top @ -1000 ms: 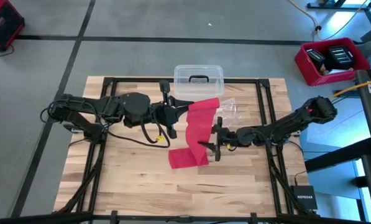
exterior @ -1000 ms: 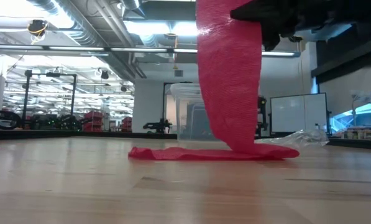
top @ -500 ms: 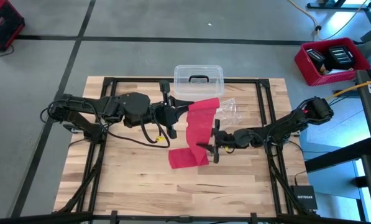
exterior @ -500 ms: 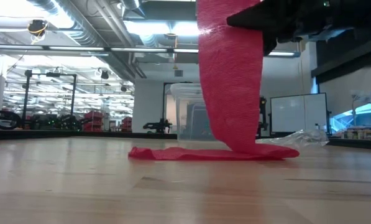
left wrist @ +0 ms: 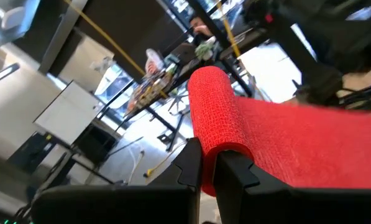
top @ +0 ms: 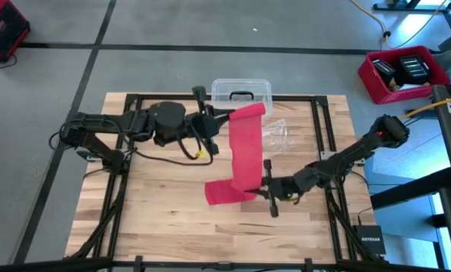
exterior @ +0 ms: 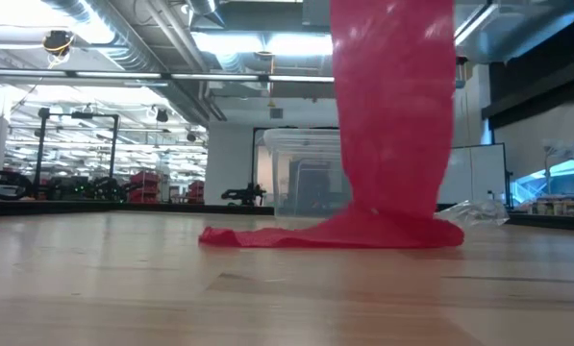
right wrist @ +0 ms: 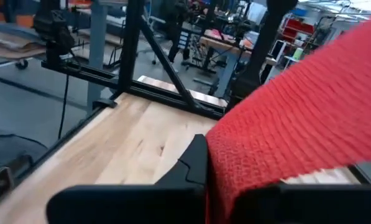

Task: Roll bandage
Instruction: Roll the red bandage

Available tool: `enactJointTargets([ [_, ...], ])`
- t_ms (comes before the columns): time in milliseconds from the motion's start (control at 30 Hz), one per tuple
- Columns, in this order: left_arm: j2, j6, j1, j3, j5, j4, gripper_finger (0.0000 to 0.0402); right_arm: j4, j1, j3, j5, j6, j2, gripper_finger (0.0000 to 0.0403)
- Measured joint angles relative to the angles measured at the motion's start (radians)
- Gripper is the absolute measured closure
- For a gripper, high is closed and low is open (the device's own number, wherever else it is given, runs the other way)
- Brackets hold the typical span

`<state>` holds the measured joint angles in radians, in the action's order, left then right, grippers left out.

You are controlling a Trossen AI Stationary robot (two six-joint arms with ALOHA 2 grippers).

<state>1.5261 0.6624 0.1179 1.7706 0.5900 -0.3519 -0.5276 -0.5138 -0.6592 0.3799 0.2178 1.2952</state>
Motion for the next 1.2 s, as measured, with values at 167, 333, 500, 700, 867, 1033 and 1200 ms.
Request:
enactJointTargets([
  [167,0.0,0.0,-0.041,0.0,0.0,-0.014,0.0385,0.248,-0.087,-0.156,0.078,0.027,-0.028,0.0397],
  [333,0.0,0.003,-0.055,0.0,-0.002,-0.049,0.0385,0.437,-0.176,-0.316,0.183,0.078,-0.028,0.04],
  [500,0.004,-0.031,-0.055,0.0,-0.01,-0.145,0.0385,0.515,-0.255,-0.439,0.282,0.144,-0.028,0.0399],
  [700,0.006,-0.087,-0.055,-0.06,-0.046,-0.181,0.0385,0.579,-0.305,-0.569,0.293,0.159,-0.028,0.0399],
  [867,0.008,-0.107,-0.042,-0.168,-0.066,-0.168,0.0385,0.593,-0.33,-0.639,0.294,0.187,-0.028,0.0399],
  [1033,0.008,-0.112,-0.006,-0.275,-0.073,-0.125,0.0385,0.594,-0.332,-0.705,0.316,0.211,-0.028,0.0398],
  [1200,0.007,-0.113,0.032,-0.37,-0.073,-0.078,0.0385,0.613,-0.33,-0.772,0.33,0.229,-0.028,0.0398],
])
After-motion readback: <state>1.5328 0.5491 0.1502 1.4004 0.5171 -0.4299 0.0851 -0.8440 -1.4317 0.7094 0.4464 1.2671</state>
